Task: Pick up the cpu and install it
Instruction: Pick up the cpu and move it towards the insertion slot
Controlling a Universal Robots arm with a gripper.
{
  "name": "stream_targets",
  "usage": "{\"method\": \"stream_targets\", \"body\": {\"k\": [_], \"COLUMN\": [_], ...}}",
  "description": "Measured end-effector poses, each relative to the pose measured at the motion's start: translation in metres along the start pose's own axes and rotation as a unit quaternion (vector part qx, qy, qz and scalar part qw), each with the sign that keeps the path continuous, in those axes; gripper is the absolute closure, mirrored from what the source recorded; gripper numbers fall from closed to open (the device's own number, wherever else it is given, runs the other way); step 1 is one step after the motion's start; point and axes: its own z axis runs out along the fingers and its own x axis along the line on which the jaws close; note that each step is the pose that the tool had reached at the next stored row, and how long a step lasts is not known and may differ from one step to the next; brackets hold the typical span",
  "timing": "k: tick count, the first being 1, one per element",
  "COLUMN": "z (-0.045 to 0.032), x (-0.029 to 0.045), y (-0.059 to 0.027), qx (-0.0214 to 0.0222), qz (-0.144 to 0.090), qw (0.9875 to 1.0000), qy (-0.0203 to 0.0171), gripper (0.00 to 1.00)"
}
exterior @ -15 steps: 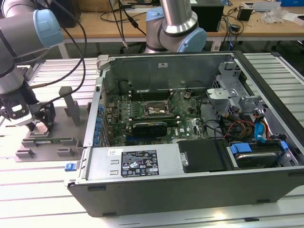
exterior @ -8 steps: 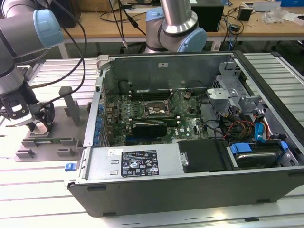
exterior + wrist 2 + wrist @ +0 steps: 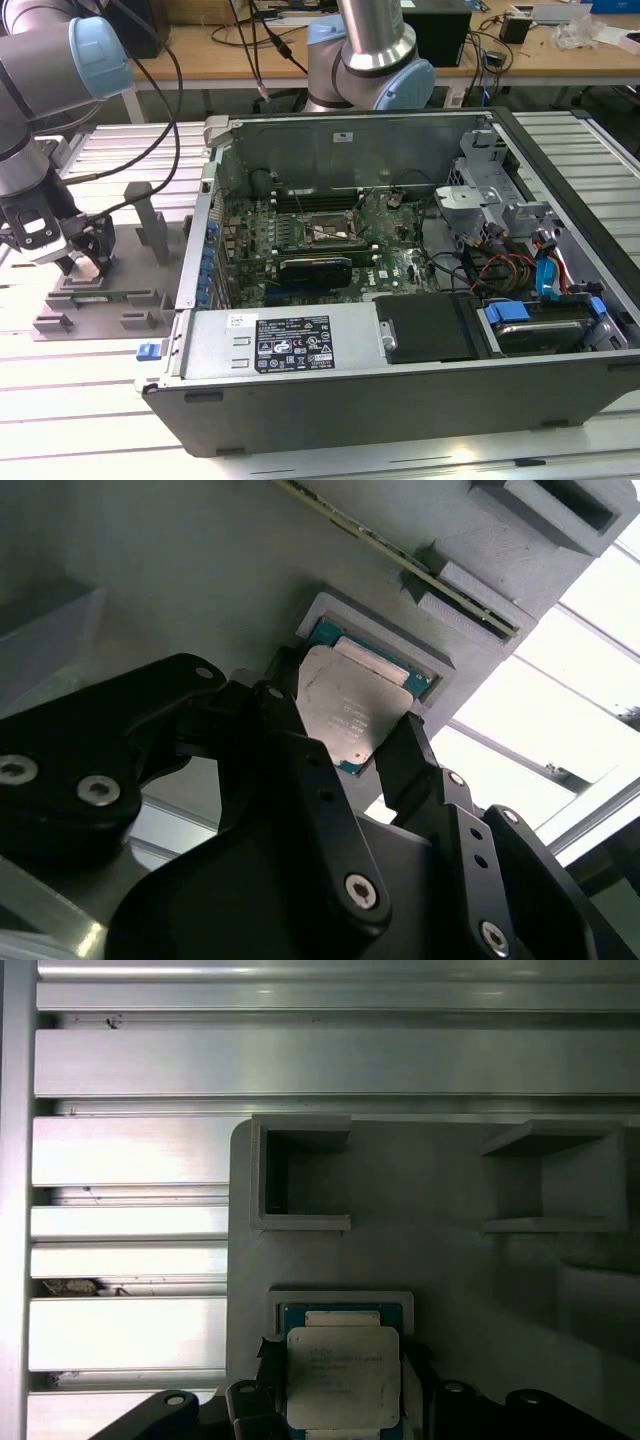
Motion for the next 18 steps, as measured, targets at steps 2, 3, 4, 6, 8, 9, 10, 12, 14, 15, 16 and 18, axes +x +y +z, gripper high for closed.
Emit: {"method": "stream_targets", "body": {"k": [2,3,4,6,8,9,10,12,14,15,16,18], "z": [-0.0001,-0.0001,-0.0006,-0.0010,-0.0015,-0.0017,-0.0018,-0.0021,-0.0022,-0.0020,-0.0016,0.0002], "x": [0.0001,0.0001,0.0001,0.0000,0.0000,0.0000,0.0000,0.0000,0.0000,0.0001,0.0001,0.0001], "y": [0.0000,0.0000,0.0000,0.0000,0.0001,0.0001,0.0001,0.0001,0.0001,0.0001,0.0000,-0.0001], "qx": [-0.0005,-0.0008,-0.0009,-0.0010,-0.0010,-0.0010,-0.0010,-0.0009,-0.0010,-0.0009,-0.0009,-0.0009], "qz": [0.000,0.000,0.000,0.000,0.000,0.000,0.000,0.000,0.000,0.000,0.000,0.000], "qw": [1.0000,1.0000,1.0000,1.0000,1.0000,1.0000,1.0000,1.0000,1.0000,1.0000,1.0000,1.0000], "qy": [0.0001,0.0001,0.0001,0.0000,0.0001,0.0001,0.0001,0.0001,0.0000,0.0002,0.0002,0.0001], "gripper": [0.45,0.45,0.45,0.45,0.45,0.45,0.45,0.38,0.38,0.38,0.38,0.38]}}
